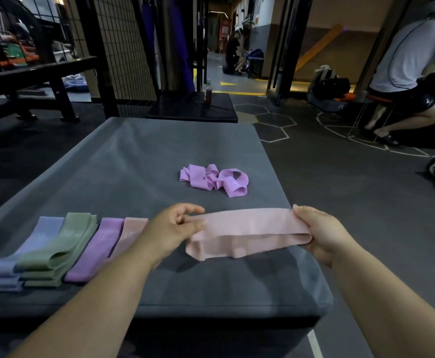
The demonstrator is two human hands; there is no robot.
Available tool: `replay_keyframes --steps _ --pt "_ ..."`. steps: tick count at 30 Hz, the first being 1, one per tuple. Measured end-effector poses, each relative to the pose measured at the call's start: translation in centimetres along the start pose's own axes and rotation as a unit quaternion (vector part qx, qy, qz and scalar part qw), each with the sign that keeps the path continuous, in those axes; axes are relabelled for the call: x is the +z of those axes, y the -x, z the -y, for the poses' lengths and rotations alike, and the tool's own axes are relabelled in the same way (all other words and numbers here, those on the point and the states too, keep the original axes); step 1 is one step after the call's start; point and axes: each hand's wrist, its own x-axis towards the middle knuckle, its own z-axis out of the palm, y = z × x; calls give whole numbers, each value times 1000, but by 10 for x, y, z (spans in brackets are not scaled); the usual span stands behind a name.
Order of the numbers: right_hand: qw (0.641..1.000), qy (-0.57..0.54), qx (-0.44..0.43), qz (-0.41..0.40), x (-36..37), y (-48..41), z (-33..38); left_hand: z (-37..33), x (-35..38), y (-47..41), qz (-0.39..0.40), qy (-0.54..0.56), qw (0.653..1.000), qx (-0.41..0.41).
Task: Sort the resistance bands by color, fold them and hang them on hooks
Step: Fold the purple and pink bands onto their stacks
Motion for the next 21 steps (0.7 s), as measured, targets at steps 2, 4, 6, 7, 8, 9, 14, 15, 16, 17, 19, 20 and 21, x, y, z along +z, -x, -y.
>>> replay_keyframes --steps 2,4,6,7,8,9,14,15,16,17,19,20,21 --pt "1000 4 13 14 2 2 -1 -1 -1 0 -31 -10 999 -2" --pt "999 -2 25 24 2 2 -1 -1 0 -1 -56 4 998 4" --pt "999 -14 35 32 1 1 0 -4 -1 -3 -89 26 996 20" --pt "998 -17 38 39 0 1 1 -6 -3 -4 -101 37 994 28" --pt "998 -13 42 46 -1 0 2 -7 -4 -4 -108 51 992 33" --pt "998 -2 47 52 -2 0 1 -8 -5 -3 -109 69 991 36" --pt "993 56 82 60 -7 -6 -4 -4 -5 -3 -86 146 985 16" --pt "993 64 81 58 -8 -7 -5 -3 -6 -3 -77 132 988 18" --pt "993 77 73 56 -9 -8 -6 -2 -6 -3 -67 106 992 21" --pt "991 103 59 53 -11 -9 -8 1 -6 -3 -57 75 995 24" --pt "982 185 26 43 -14 -8 -12 5 -7 -2 -37 27 999 17" --pt "974 224 17 41 -14 -7 -14 8 -8 -1 -29 7 1000 9" --pt "966 255 13 41 -15 -6 -15 11 -8 -1 -22 -14 1000 4"
